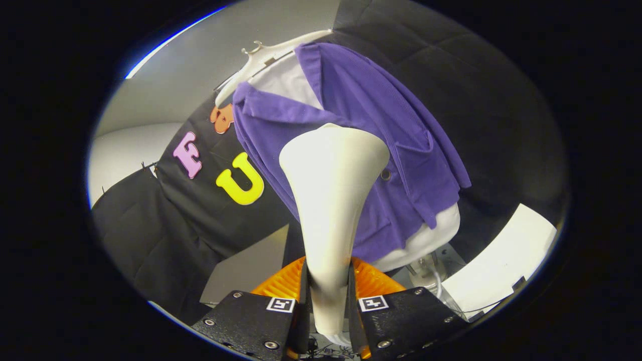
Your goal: Iron the clothes twice with a garment steamer, once on the left side and once on the right side.
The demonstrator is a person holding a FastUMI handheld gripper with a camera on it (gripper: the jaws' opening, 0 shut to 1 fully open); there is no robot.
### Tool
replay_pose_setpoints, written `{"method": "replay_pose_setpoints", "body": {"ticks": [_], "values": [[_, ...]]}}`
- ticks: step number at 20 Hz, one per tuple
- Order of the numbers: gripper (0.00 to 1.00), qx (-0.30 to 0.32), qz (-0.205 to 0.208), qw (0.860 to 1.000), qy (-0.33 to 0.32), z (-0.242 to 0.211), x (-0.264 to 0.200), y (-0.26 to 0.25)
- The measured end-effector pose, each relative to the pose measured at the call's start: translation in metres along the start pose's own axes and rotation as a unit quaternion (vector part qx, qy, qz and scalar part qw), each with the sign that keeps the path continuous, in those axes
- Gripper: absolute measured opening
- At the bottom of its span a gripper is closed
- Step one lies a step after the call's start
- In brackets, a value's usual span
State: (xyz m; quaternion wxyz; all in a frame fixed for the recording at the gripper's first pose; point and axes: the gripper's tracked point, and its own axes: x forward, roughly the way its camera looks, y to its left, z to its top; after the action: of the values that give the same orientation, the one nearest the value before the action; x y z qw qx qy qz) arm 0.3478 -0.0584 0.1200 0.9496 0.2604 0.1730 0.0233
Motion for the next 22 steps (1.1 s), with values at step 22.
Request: {"method": "replay_pose_setpoints", "body": {"ticks": [22], "values": [[0.31,0.027,-0.025,0.983,-0.179,0.184,0.052,-0.016]]}}
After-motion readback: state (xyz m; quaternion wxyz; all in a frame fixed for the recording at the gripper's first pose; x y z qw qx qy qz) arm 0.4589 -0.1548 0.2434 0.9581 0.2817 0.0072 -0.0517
